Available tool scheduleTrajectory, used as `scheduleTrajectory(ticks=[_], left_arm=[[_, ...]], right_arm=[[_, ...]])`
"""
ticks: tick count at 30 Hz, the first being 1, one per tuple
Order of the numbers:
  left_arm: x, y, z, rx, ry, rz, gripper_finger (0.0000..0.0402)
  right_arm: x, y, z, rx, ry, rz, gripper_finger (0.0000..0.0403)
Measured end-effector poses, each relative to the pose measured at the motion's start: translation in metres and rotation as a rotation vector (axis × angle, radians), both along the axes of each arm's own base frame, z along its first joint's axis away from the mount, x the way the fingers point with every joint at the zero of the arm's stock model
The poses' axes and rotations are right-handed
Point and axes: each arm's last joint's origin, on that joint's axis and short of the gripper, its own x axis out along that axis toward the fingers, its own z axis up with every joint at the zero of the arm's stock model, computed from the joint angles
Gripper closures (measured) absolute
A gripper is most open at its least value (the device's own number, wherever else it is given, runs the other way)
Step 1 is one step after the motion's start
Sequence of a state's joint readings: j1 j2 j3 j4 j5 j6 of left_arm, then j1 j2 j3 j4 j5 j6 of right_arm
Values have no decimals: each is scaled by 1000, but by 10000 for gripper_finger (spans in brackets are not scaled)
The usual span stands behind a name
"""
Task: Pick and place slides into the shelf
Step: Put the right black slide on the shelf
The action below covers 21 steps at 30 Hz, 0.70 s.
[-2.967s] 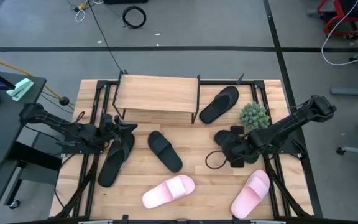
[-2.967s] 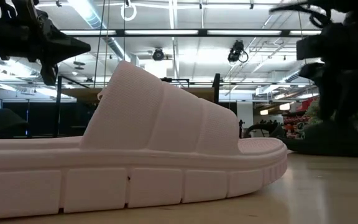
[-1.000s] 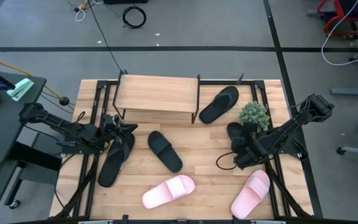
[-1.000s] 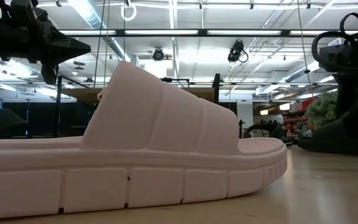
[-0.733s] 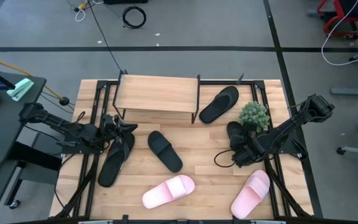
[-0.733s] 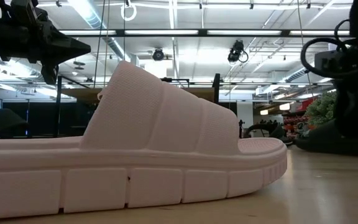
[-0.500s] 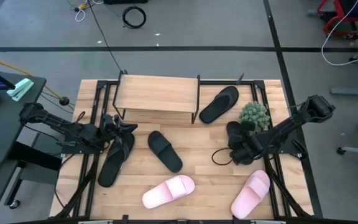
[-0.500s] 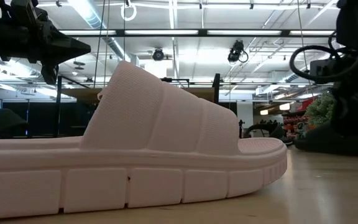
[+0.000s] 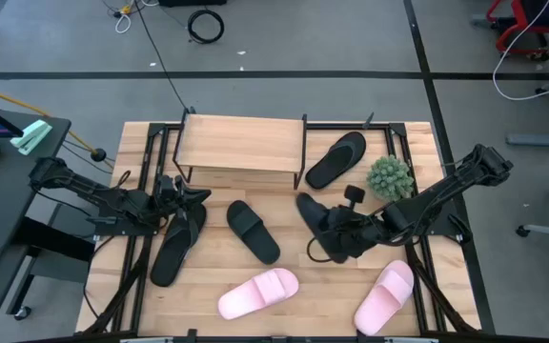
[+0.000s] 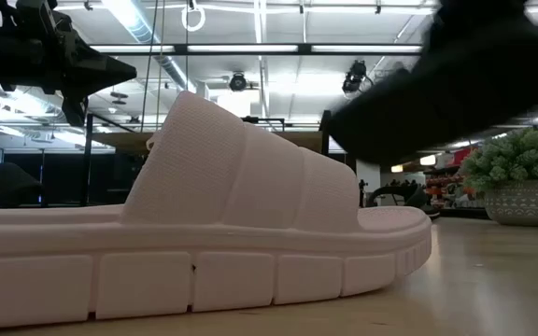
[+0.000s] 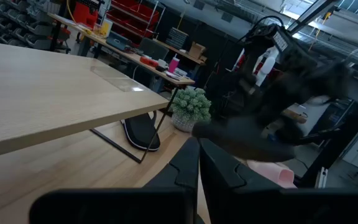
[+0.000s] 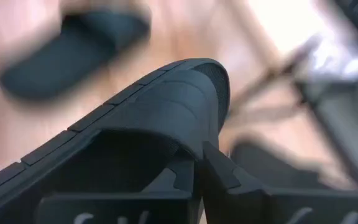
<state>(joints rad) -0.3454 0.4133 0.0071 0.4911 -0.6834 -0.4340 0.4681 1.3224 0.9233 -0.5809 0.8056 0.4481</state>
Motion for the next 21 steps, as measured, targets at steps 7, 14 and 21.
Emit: scheduleTrajectory(ticks=[7, 14, 21], left_arm=[[-1, 0, 5, -18, -52, 1, 393], [0, 0, 27, 9, -125, 8, 387], [-1, 0, 49, 122, -136, 31, 376]], right_arm=[[35, -15, 75, -195, -274, -35, 393], [75, -66, 81, -347, -250, -136, 393], [118, -141, 71, -474, -68, -311, 393]])
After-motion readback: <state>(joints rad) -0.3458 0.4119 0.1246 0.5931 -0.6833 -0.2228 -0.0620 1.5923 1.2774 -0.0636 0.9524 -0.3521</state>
